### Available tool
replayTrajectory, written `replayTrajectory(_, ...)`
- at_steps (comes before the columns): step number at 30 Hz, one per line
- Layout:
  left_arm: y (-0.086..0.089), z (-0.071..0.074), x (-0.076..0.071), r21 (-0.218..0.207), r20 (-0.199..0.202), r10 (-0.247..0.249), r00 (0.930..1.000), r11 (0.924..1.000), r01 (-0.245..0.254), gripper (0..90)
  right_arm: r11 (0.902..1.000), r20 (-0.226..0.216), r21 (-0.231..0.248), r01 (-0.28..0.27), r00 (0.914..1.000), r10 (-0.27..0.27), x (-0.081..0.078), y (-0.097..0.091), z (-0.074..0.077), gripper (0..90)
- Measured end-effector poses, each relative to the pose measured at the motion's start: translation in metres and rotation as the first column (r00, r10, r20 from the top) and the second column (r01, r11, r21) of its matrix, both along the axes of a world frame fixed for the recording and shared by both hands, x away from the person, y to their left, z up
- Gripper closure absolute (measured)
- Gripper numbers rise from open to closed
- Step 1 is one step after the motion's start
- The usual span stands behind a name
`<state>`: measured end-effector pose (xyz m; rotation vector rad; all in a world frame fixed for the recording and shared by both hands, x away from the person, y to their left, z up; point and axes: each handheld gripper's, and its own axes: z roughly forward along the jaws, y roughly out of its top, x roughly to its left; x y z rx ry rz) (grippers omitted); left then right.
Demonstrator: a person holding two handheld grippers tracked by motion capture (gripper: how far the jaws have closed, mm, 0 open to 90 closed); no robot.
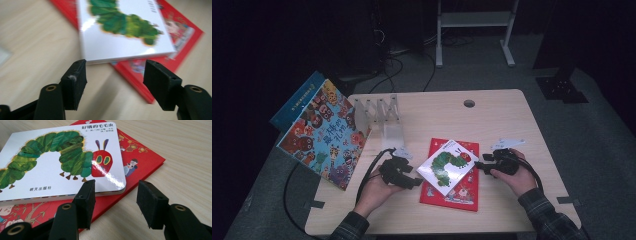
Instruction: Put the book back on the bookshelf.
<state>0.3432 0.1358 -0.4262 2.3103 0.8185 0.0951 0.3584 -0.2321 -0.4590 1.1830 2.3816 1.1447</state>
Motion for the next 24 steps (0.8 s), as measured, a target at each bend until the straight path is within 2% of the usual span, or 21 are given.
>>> replayTrajectory(5,0.000,-0.007,0.020,0.017,0.012,0.062,0.9980,0.9979,-0.063,43.3,0.9998,0.000,-0.010,0.016,0.9999,-0.016,0.004,0.001,-0.002,48.8)
replayTrajectory(8,-0.004,-0.011,0.029,0.001,-0.003,0.097,0.9953,0.9953,-0.097,49.8,0.9996,-0.003,-0.015,0.025,0.9997,-0.025,0.005,0.001,-0.003,49.3)
replayTrajectory(9,-0.006,-0.014,0.032,0.010,-0.008,0.104,0.9946,0.9946,-0.104,52.4,0.9995,-0.001,-0.016,0.027,0.9996,-0.027,0.006,0.001,-0.004,49.5)
replayTrajectory(11,-0.007,-0.014,0.035,-0.010,-0.010,0.129,0.9916,0.9916,-0.129,56.6,0.9992,-0.006,-0.022,0.032,0.9995,-0.032,0.007,0.001,-0.005,49.7)
replayTrajectory(13,-0.007,-0.014,0.038,0.003,0.001,0.150,0.9887,0.9887,-0.150,60.0,0.9990,-0.008,-0.028,0.035,0.9993,-0.035,0.007,0.000,-0.005,50.0)
replayTrajectory(15,-0.007,-0.015,0.042,0.025,-0.006,0.163,0.9865,0.9863,-0.163,61.7,0.9988,-0.012,-0.028,0.040,0.9991,-0.041,0.007,0.000,-0.005,50.5)
replayTrajectory(17,-0.007,-0.017,0.045,0.024,-0.026,0.162,0.9865,0.9866,-0.161,65.0,0.9987,-0.008,-0.033,0.039,0.9992,-0.040,0.007,-0.001,-0.006,51.1)
replayTrajectory(20,-0.012,-0.019,0.045,0.039,-0.048,0.130,0.9903,0.9909,-0.129,68.8,0.9987,-0.014,-0.034,0.038,0.9991,-0.039,0.007,0.000,-0.006,51.8)
replayTrajectory(22,-0.013,-0.019,0.044,0.054,-0.046,0.115,0.9923,0.9921,-0.113,71.2,0.9987,-0.016,-0.035,0.038,0.9991,-0.039,0.008,0.000,-0.007,51.7)
replayTrajectory(24,-0.014,-0.019,0.043,0.045,-0.065,0.100,0.9929,0.9942,-0.098,71.2,0.9986,-0.015,-0.033,0.041,0.9990,-0.042,0.008,0.000,-0.007,51.6)
